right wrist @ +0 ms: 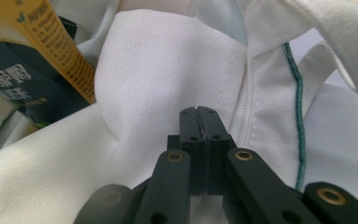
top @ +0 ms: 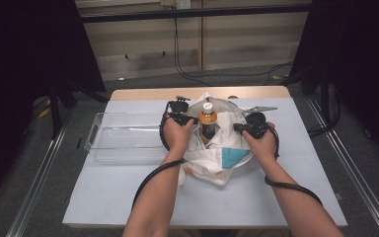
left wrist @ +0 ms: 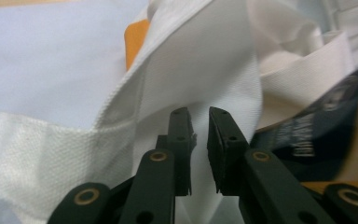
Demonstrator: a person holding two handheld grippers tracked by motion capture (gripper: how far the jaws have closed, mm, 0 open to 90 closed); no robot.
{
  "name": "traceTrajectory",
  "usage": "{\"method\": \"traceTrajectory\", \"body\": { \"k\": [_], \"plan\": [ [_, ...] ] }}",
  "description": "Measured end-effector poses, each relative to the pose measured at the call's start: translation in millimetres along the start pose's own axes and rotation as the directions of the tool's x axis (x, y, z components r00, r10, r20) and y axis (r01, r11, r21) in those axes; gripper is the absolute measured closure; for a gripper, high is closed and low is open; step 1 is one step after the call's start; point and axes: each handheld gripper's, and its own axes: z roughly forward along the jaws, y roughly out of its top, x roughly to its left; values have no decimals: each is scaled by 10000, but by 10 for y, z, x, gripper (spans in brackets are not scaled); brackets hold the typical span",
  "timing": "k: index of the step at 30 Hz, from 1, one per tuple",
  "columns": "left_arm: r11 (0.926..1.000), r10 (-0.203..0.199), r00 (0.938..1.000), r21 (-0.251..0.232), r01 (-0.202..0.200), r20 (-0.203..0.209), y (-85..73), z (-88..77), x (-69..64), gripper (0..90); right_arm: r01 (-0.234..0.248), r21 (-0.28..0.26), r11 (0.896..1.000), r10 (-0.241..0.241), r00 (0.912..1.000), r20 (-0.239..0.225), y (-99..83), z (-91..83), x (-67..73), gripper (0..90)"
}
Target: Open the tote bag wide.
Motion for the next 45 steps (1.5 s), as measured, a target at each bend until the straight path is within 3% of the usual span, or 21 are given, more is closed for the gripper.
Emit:
{"method": "traceTrajectory", "body": {
  "k": [7,15,25,28,34,36,37,39,45],
  "plan": [
    [9997,152,9998,-211,-155,-161,39,-187,-83,740,-9,-196,9998,8,10000,-20,-21,-149,18,892],
    [9988,454,9990,-157,-453,37,2,-358,-147,717,68,-354,9993,-65,10000,69,-64,-331,39,873],
    [9985,490,9986,-246,-486,194,-75,-472,-202,674,66,-567,9984,-60,9999,106,-129,-482,25,839],
    [9989,447,9989,-138,-444,155,-107,-473,-194,647,89,-640,9979,-79,9998,158,-151,-535,17,809],
    [9969,786,9965,-44,-785,273,-138,-500,-215,596,49,-736,9973,-34,9998,197,-204,-631,-14,725],
    [9960,896,9956,-25,-895,258,-146,-518,-209,551,16,-749,9972,1,9998,222,-218,-660,-24,695],
    [9974,693,9974,-198,-689,195,-155,-517,-226,520,31,-767,9971,-16,9998,205,-226,-676,-35,672],
    [9957,925,9952,-24,-925,307,-153,-539,-211,431,5,-792,9969,11,9998,193,-252,-727,-50,607],
    [9956,927,9941,59,-931,561,-149,-557,-265,365,3,-814,9967,11,9999,164,-286,-783,-66,524]
  ]
}}
